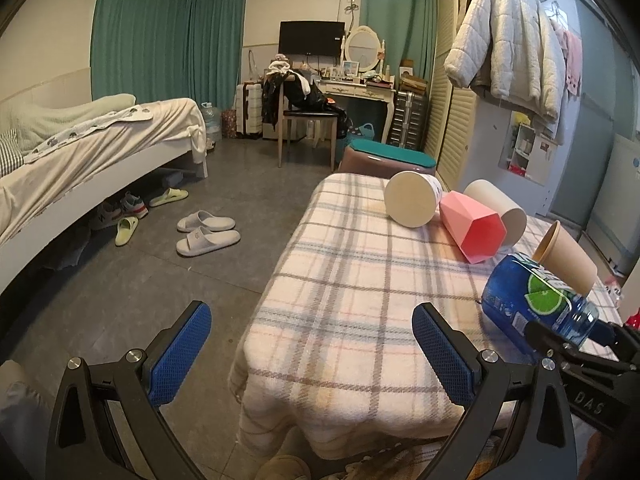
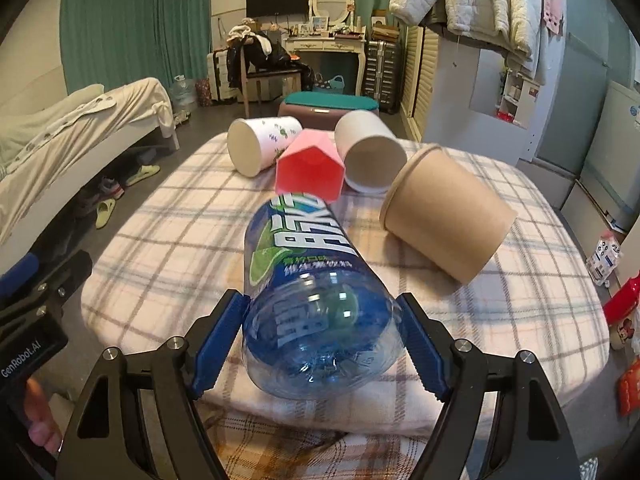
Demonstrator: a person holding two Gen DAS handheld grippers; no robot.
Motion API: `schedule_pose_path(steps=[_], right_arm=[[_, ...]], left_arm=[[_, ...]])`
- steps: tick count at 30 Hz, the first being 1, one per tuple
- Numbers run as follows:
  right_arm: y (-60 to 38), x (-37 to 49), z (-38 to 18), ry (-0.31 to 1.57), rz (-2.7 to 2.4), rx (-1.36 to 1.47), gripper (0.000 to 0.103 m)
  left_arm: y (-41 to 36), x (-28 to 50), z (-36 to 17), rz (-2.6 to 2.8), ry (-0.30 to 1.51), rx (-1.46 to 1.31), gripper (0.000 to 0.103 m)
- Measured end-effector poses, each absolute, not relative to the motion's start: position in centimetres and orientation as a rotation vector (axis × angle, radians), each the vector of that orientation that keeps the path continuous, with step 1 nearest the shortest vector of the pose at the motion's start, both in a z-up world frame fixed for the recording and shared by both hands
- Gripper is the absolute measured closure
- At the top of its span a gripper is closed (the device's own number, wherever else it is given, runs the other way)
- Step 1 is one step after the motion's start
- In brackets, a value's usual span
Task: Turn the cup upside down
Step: 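Lift the blue bottle with the right tool and carry it toward the left tool, then grasp the bottle with the left tool while the right tool releases it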
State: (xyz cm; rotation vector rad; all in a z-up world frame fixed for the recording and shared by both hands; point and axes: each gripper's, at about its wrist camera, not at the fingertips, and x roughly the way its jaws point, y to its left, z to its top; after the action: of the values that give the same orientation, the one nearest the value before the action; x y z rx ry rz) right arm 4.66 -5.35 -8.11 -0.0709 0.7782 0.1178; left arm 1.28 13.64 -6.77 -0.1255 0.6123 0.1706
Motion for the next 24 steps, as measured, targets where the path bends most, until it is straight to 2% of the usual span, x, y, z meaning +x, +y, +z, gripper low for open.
schedule_pose_path(steps=[7, 9, 11, 24], right_arm=[[-4.9, 4.9, -8.7, 0.794, 0.191, -0.067, 0.024], [-5.1, 4.4, -8.2, 0.765, 0.219, -0.072, 0.014], [-5.7, 3.8, -7.3, 0.723, 0.243, -0.076, 0.012], [-14.5, 1.8, -4.1, 0.563, 0.189, -0.011, 0.012]], left_arm=[[13.3, 1.5, -6.4, 0.197, 0.614, -0.106, 0.0], [13.0, 1.5, -6.2, 0.201, 0.61, -0.1, 0.0], [12.5, 1.4, -5.9, 0.197, 0.602, -0.093, 0.0], [5.0, 1.4, -4.4, 0.152, 0.589, -0.042, 0.0]])
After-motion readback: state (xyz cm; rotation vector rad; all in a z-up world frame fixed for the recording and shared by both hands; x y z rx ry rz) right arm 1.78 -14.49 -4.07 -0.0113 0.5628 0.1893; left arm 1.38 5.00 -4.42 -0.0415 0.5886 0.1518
